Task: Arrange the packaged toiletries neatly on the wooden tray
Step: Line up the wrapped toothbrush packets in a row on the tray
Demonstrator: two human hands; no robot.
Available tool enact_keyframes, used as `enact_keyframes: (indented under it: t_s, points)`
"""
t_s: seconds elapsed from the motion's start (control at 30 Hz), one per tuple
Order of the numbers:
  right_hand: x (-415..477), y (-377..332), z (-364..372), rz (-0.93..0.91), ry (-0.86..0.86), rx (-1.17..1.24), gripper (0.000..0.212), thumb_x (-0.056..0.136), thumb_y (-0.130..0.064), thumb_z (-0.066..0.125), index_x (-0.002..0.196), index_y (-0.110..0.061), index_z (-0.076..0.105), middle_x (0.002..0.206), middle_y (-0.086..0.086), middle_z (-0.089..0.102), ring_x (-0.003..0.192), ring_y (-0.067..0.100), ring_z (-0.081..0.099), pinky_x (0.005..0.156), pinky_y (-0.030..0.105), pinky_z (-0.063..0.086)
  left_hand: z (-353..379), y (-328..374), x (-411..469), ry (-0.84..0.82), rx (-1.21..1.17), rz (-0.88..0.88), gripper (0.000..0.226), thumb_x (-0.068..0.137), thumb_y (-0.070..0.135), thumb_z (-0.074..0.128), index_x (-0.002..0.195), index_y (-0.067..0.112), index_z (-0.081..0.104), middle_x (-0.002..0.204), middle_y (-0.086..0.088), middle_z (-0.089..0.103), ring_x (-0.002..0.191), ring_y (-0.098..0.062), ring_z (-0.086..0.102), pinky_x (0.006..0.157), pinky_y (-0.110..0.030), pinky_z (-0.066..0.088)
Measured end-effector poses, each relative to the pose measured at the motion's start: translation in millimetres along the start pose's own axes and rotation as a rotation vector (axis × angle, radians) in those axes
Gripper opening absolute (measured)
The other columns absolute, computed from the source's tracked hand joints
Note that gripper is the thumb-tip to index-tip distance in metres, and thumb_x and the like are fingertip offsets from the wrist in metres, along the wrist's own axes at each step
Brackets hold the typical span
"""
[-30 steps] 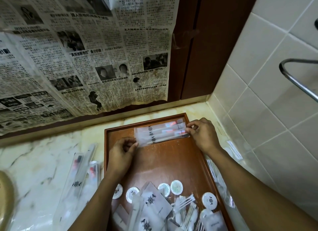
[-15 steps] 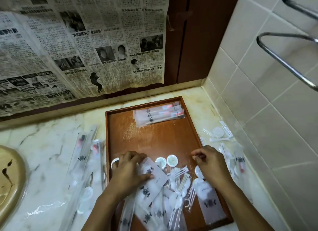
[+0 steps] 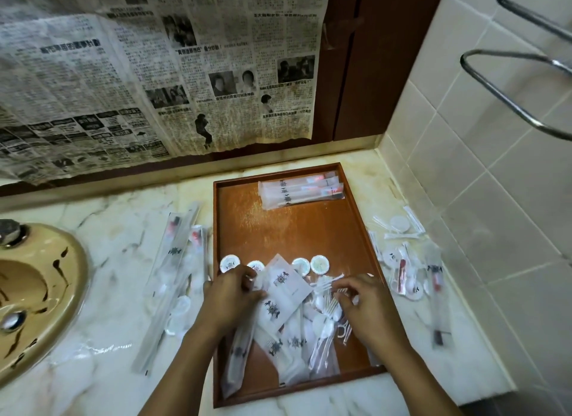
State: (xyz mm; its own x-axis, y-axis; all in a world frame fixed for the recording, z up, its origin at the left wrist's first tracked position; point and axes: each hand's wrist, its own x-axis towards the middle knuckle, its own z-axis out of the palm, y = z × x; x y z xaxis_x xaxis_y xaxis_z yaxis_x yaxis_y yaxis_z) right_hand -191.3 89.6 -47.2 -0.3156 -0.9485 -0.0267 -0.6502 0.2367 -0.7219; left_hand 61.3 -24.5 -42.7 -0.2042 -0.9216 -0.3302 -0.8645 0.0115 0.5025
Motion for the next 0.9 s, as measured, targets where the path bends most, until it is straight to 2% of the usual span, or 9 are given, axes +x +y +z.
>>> enact_keyframes:
  t_s: [0.1, 0.23, 0.3, 0.4, 0.47, 0.57, 0.67, 0.77, 0.9]
  points:
    - [-5, -11, 3, 0.004, -0.015, 0.046, 0.025, 0.082, -0.008, 0.076, 0.093, -0.031, 0.075, 0.096, -0.018, 0.065, 0.095, 0.005, 0.06, 0.083, 0.023, 0.047, -7, -1, 1, -0.053, -0.106, -0.024, 0.032, 0.076, 0.034, 0.087, 0.094, 0.033, 0.061, 0.076, 0.013, 0.061, 0.081, -0.01, 0.061, 0.076, -0.031, 0.046]
    - [-11, -30, 9, -0.011, -0.059, 0.117, 0.023, 0.084, -0.007, 0.076, 0.099, -0.025, 0.075, 0.1, -0.013, 0.066, 0.098, 0.0, 0.06, 0.086, 0.01, 0.042, -19, 3, -3, -0.062, -0.358, -0.035, 0.018, 0.083, 0.014, 0.083, 0.094, 0.019, 0.069, 0.067, 0.009, 0.05, 0.057, 0.002, 0.052, 0.056, -0.013, 0.038]
    - [-15, -37, 15, -0.002, -0.104, 0.155, 0.025, 0.085, -0.01, 0.076, 0.104, -0.027, 0.074, 0.102, -0.016, 0.066, 0.099, -0.001, 0.061, 0.087, 0.012, 0.044, -24, 9, -8, -0.041, -0.438, -0.027, 0.016, 0.085, 0.012, 0.081, 0.097, 0.016, 0.072, 0.065, 0.009, 0.048, 0.052, 0.002, 0.048, 0.055, -0.013, 0.039]
    - [-20, -52, 25, 0.074, -0.217, 0.282, 0.03, 0.087, -0.025, 0.077, 0.115, -0.031, 0.068, 0.101, -0.016, 0.068, 0.096, -0.001, 0.063, 0.086, 0.017, 0.05, -32, 25, -19, -0.011, -0.633, -0.025, 0.018, 0.089, 0.014, 0.078, 0.103, 0.023, 0.072, 0.067, 0.004, 0.06, 0.06, -0.005, 0.061, 0.065, -0.027, 0.052]
    - [-25, -64, 31, 0.12, -0.32, 0.317, 0.036, 0.087, -0.033, 0.076, 0.121, -0.036, 0.063, 0.101, -0.016, 0.067, 0.096, -0.002, 0.063, 0.088, 0.02, 0.052, -37, 41, -29, -0.013, -0.806, -0.023, 0.022, 0.092, 0.013, 0.074, 0.11, 0.025, 0.071, 0.082, -0.009, 0.068, 0.071, -0.015, 0.07, 0.067, -0.03, 0.059]
    - [-30, -72, 38, 0.119, -0.352, 0.273, 0.013, 0.09, -0.033, 0.071, 0.103, -0.031, 0.067, 0.091, -0.009, 0.07, 0.084, 0.003, 0.064, 0.082, 0.028, 0.055, -38, 56, -33, 0.045, -0.969, -0.046, 0.025, 0.093, 0.011, 0.072, 0.116, 0.023, 0.07, 0.095, -0.007, 0.071, 0.082, -0.019, 0.075, 0.069, -0.028, 0.061]
    - [-31, -66, 32, 0.114, -0.328, 0.265, 0.01, 0.093, -0.033, 0.069, 0.089, -0.024, 0.069, 0.082, -0.005, 0.07, 0.07, 0.002, 0.06, 0.07, 0.022, 0.05, -36, 53, -30, 0.111, -1.012, -0.082, 0.02, 0.093, 0.01, 0.072, 0.112, 0.013, 0.068, 0.097, -0.012, 0.073, 0.079, -0.02, 0.074, 0.067, -0.031, 0.061]
    - [-29, -53, 18, 0.146, -0.294, 0.294, 0.01, 0.091, -0.031, 0.072, 0.083, -0.026, 0.07, 0.078, -0.011, 0.069, 0.068, -0.003, 0.058, 0.068, 0.018, 0.048, -36, 38, -30, 0.102, -0.997, -0.108, 0.021, 0.091, 0.01, 0.074, 0.109, 0.004, 0.065, 0.091, -0.017, 0.071, 0.068, -0.017, 0.07, 0.06, -0.026, 0.057]
    - [-32, -38, 6, 0.154, -0.34, 0.126, 0.015, 0.091, -0.032, 0.071, 0.079, -0.024, 0.069, 0.072, -0.005, 0.066, 0.066, 0.001, 0.059, 0.066, 0.022, 0.048, -33, 3, -20, 0.185, -0.708, -0.118, 0.008, 0.089, 0.018, 0.077, 0.094, 0.015, 0.071, 0.077, -0.007, 0.072, 0.074, -0.021, 0.071, 0.07, -0.038, 0.055]
